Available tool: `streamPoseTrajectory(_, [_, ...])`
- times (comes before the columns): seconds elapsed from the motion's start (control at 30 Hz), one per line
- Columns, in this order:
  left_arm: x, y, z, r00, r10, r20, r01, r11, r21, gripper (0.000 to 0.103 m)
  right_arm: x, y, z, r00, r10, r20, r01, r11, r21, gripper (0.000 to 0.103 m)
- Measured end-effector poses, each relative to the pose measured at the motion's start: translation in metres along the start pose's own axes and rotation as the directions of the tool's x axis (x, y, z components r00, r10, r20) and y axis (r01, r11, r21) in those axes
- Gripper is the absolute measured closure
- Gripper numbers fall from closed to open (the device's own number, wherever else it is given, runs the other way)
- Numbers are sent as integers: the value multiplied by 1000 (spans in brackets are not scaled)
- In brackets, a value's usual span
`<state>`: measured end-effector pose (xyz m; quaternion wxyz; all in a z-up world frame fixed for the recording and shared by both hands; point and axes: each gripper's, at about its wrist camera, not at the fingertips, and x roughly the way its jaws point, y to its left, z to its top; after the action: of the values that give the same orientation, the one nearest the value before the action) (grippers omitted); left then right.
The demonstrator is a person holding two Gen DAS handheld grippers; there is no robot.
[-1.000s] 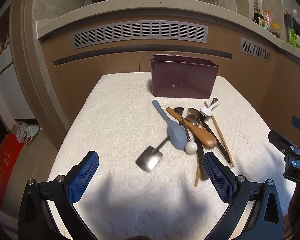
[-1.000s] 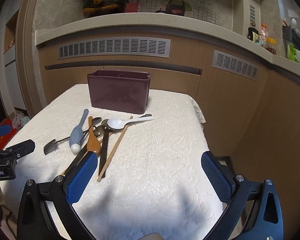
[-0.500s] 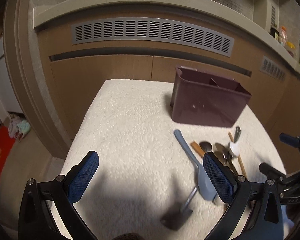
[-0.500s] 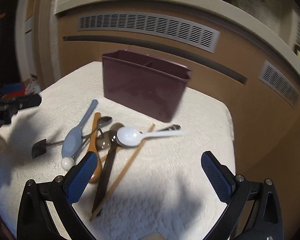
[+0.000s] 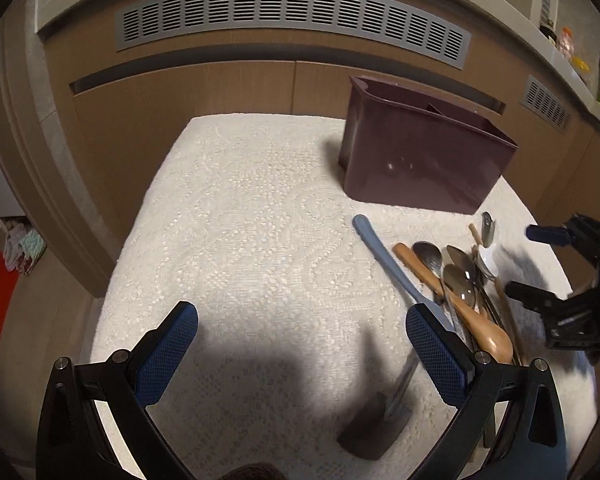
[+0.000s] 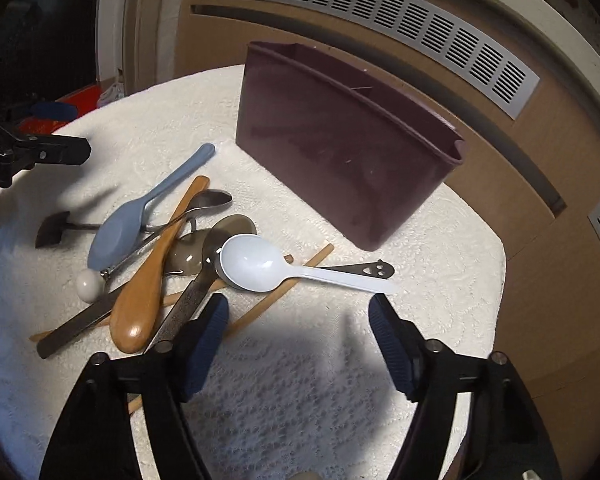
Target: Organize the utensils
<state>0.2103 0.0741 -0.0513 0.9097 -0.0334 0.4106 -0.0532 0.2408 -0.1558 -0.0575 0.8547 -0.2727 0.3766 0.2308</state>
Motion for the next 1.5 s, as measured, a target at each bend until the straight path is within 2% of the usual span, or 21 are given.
streamPoseTrajectory(0.1, [2,-12,-2,1000,-13,0,13,1000,22,0,14,-1,10,1000,-7,11,7,999,31,32])
streamPoseTrajectory(0.23, [0,-27,-9,1000,-10,-11,10,997,82,0,32,-16,29,998,-63,22,59,984,166,33])
streamPoseTrajectory(0.3, [-3,-26,-12,1000,7,-2,-7,997,76,0,29,-21,33,998,-51,27,43,972,231,33])
streamPoseTrajectory(0.4, [-3,-9,-10,999,51,12,-51,999,15,0,9,-12,30,998,16,57,-29,971,237,34])
streamPoseTrajectory(0.47, [-2,4,-7,997,78,27,-77,996,-41,0,-6,4,24,994,88,62,-99,969,224,42])
streamPoseTrajectory(0.53, [-4,15,-5,994,98,49,-93,991,-97,0,-17,21,22,986,157,56,-166,965,204,63])
streamPoseTrajectory(0.6, [-9,24,-4,991,111,71,-100,985,-144,0,-24,40,22,975,217,56,-223,955,196,73])
streamPoseTrajectory(0.67, [-16,31,-6,988,118,95,-99,978,-184,0,-26,57,24,957,288,39,-289,938,191,75])
streamPoseTrajectory(0.73, [-21,38,-9,987,122,106,-99,974,-205,0,-22,76,26,950,311,8,-308,938,161,75])
streamPoseTrajectory(0.87, [-24,44,-16,989,116,97,-92,971,-220,0,-12,99,22,980,198,-13,-195,975,105,76])
streamPoseTrajectory(0.93, [-24,41,-18,989,118,92,-98,975,-200,0,-11,101,21,985,173,-11,-170,979,114,83])
streamPoseTrajectory(0.97, [-25,38,-20,989,120,89,-102,976,-190,0,-13,99,20,986,168,-15,-166,979,117,83])
streamPoseTrajectory(1.1, [-18,16,-24,995,88,56,-82,991,-108,0,-49,77,18,994,96,61,-104,985,138,83])
streamPoseTrajectory(1.2, [-7,-5,-26,1000,25,-1,-25,998,-57,0,-77,45,29,990,28,141,-56,978,202,83])
streamPoseTrajectory(1.27, [-2,-17,-26,1000,3,-24,-4,999,-48,0,-91,21,37,983,18,180,-67,960,271,83])
streamPoseTrajectory(1.33, [0,-26,-21,999,16,-32,-18,999,-41,0,-101,4,41,977,37,208,-105,939,329,83])
streamPoseTrajectory(1.43, [8,-29,-9,995,-70,-68,65,995,-78,0,-106,-17,41,973,29,231,-119,915,386,83])
streamPoseTrajectory(1.5, [20,-28,0,988,-87,-129,75,992,-100,2,-105,-23,38,972,22,233,-118,905,408,83])
